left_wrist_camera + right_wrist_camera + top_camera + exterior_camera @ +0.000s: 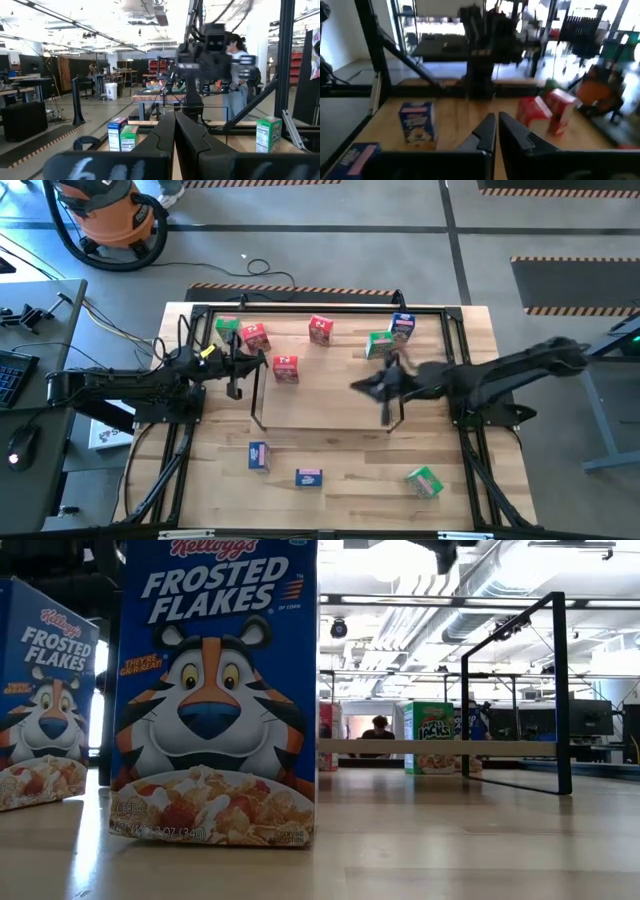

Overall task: Stack cereal on shelf
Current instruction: Put the bottom blue cereal box on the shelf

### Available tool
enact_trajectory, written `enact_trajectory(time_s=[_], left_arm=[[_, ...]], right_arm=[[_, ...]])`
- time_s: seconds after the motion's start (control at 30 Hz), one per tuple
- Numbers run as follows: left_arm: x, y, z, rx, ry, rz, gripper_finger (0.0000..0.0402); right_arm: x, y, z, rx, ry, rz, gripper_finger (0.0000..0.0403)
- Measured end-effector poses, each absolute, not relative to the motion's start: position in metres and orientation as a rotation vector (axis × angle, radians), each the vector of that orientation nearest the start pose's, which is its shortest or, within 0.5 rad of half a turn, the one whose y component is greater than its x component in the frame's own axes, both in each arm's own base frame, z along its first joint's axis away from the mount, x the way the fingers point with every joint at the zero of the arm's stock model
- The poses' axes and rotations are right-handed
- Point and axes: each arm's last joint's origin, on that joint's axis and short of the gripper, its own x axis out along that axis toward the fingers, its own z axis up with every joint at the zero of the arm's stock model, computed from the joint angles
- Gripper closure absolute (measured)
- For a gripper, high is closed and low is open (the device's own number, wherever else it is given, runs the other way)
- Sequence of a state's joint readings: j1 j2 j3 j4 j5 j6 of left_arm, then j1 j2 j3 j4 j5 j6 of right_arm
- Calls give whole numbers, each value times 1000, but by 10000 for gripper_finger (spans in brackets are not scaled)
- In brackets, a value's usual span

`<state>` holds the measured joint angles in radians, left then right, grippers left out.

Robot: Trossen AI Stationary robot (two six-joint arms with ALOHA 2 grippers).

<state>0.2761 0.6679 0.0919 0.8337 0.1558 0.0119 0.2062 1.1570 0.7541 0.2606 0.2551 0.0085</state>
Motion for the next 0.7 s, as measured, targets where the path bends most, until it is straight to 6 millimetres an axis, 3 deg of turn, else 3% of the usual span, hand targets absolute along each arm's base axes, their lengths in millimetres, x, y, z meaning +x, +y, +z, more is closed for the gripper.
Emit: enact_trajectory(time_s=[0.2, 0.53, 0.7], left_arm=[[137, 35, 211, 79, -272, 128, 401], [138, 35, 207, 77, -234, 128, 401], [138, 35, 207, 78, -224, 129, 401]], right_arm=[[305, 86, 290, 116, 406, 4, 325], [373, 162, 277, 241, 844, 102, 136], [403, 188, 275, 240, 963, 97, 100]])
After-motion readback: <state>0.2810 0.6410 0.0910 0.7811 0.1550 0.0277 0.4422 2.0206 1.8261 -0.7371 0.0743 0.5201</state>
